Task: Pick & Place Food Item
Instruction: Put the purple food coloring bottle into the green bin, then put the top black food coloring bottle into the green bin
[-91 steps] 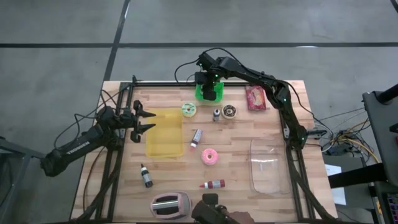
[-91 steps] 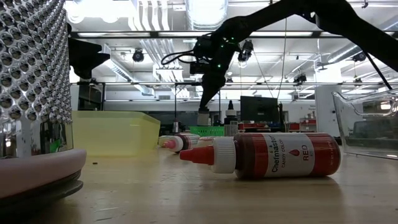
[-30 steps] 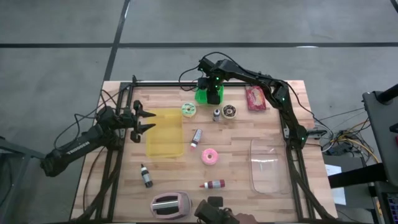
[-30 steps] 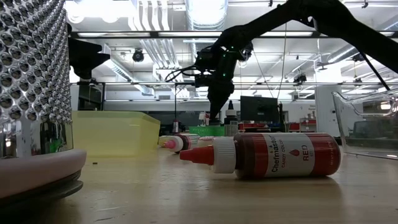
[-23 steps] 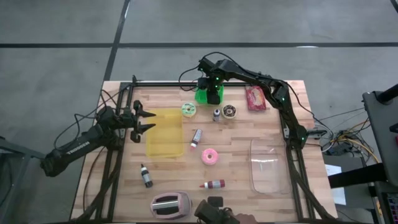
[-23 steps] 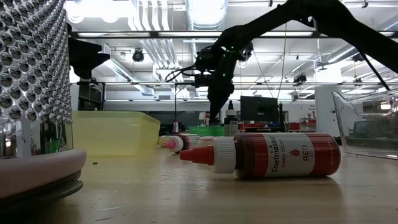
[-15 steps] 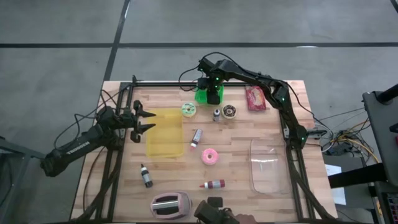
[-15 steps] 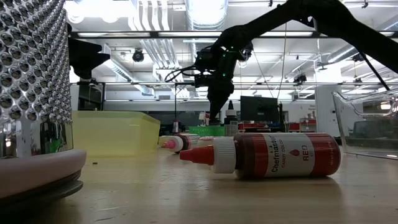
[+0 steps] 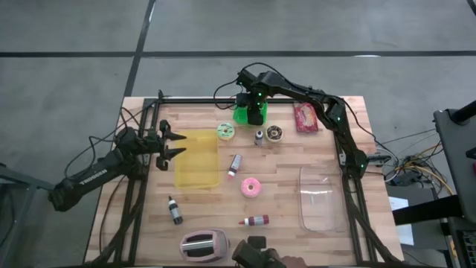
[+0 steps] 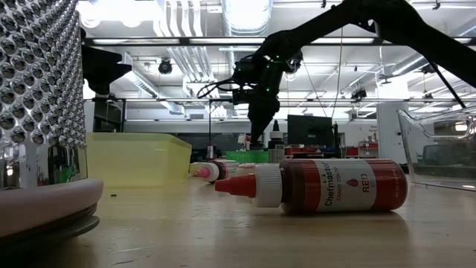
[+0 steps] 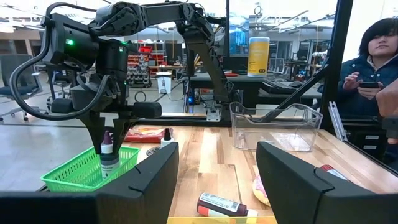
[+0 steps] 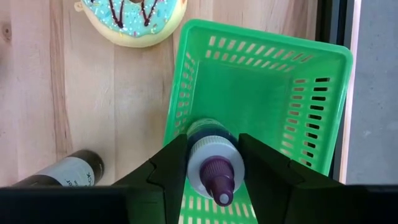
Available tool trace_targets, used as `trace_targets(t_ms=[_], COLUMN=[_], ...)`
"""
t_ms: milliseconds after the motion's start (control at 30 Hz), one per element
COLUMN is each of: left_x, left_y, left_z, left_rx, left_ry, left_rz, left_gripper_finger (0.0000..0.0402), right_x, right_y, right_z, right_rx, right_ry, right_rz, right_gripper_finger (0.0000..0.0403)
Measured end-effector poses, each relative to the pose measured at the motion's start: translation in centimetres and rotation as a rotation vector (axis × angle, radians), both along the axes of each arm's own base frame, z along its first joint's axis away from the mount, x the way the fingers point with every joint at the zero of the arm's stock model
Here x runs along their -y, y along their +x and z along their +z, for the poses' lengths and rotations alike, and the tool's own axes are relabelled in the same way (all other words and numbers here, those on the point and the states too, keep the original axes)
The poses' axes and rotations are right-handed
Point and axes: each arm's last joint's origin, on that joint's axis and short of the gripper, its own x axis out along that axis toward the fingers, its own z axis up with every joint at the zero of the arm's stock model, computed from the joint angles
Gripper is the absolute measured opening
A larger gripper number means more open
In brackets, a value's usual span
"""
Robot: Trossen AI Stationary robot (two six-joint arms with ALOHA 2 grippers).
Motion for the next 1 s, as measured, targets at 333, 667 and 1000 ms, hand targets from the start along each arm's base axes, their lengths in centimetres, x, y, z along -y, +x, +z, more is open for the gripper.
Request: trace_targets(t_ms=[333, 667, 1000], left_x=[0.0, 0.0, 0.0], left_y=[0.0, 0.0, 0.0], left_z=[0.0, 0.0, 0.0], left_rx=[0.0, 0.0, 0.0], left_ry=[0.0, 0.0, 0.0], left_rz=[0.0, -0.004, -0.003], left_gripper_finger=[0.0223, 0.0223, 0.0223], right_x=[0.0, -0.5, -0.3], right_y=[0.1, 0.4, 1.2], right_z=[0.0, 0.0, 0.4], right_rx=[0.008, 0.012, 0.044], right_ry=[-0.004, -0.009, -0.117], right_rz=[-0.003, 0.013, 0.025], right_gripper_finger=[0.0167, 0.0201, 0.0208])
